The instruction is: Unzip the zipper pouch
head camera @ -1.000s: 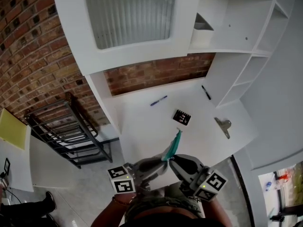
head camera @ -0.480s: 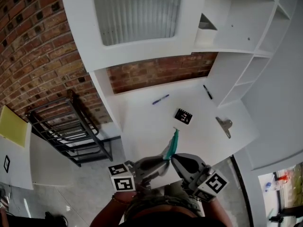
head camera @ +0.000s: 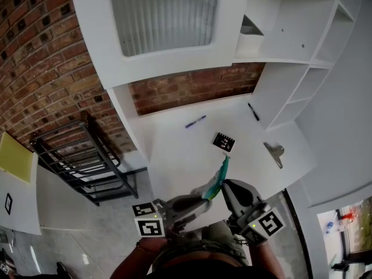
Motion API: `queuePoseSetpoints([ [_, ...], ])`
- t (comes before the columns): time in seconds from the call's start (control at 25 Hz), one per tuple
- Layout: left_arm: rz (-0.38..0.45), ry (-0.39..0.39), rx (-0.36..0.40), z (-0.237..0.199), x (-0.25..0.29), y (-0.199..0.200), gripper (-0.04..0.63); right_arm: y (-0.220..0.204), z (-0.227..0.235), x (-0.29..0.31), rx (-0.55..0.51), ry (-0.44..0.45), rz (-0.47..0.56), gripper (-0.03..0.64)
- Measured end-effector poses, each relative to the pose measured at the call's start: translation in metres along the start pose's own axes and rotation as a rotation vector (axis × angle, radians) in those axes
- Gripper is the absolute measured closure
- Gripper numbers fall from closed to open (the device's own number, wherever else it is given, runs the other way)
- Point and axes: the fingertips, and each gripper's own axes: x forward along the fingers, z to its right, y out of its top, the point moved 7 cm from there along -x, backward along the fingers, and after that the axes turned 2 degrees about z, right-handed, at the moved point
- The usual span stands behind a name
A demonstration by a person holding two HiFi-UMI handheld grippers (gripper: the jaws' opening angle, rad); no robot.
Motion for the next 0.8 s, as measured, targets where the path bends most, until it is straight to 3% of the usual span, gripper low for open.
queuePoseSetpoints([
  [0.8,-0.027,-0.003,-0.012,0.001,0.000,-0.006,0.555,0.005,0.030,-0.017,-0.040,-0.078,-0.013,0.611],
])
